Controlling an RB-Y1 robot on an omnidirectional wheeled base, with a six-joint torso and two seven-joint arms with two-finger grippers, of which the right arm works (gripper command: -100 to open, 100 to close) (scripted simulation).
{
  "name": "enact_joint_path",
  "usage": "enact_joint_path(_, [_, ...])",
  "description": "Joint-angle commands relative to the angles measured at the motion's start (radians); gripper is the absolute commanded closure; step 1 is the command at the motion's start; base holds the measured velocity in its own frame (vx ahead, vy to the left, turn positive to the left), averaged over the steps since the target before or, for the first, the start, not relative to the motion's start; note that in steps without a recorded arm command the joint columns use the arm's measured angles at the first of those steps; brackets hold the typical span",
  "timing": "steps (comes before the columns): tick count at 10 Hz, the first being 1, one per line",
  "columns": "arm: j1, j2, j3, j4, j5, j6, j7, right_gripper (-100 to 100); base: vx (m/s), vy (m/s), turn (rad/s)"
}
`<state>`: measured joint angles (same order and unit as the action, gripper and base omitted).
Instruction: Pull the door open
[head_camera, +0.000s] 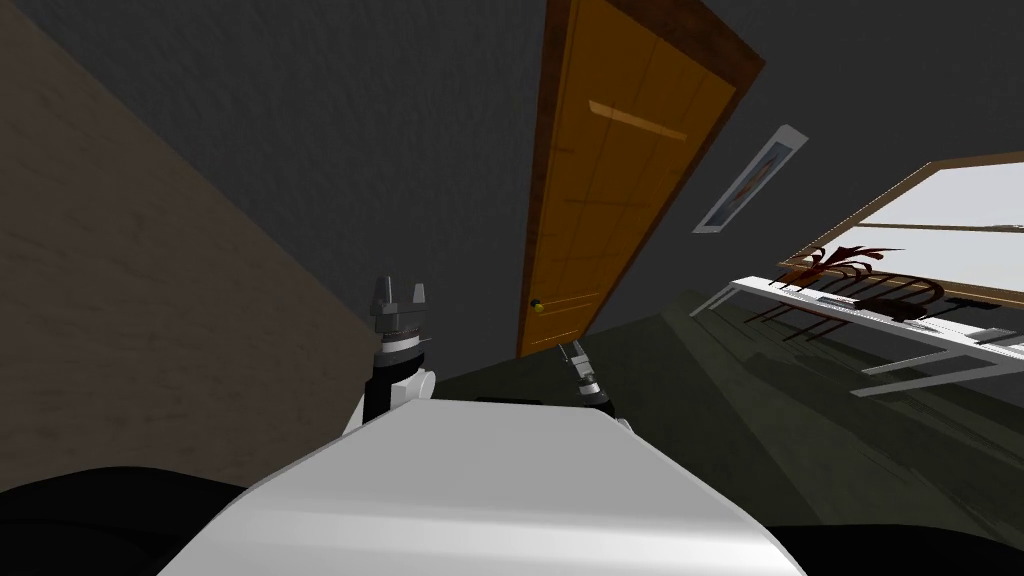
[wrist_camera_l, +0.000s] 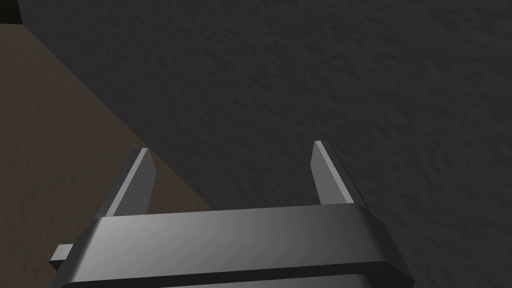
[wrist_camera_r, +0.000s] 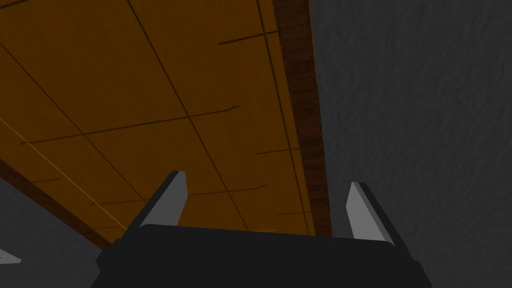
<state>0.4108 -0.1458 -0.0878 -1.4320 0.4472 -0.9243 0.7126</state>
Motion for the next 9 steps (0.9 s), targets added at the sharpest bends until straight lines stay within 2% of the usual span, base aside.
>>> enact_joint_path(1, [-0.006, -0.004, -0.002, 0.036, 0.011, -0.013, 0.026, -100, 0.104, 0.045, -0.006])
enact_joint_path(4, [-0.013, -0.009, -0.004, 0.090, 0.031, -0.031, 0.067, -100, 0.098, 0.026, -0.006])
enact_joint_path(9, [-0.029, -0.019, -0.009, 0.220, 0.079, -0.074, 0.165, -100, 0.149, 0.023, -0.014])
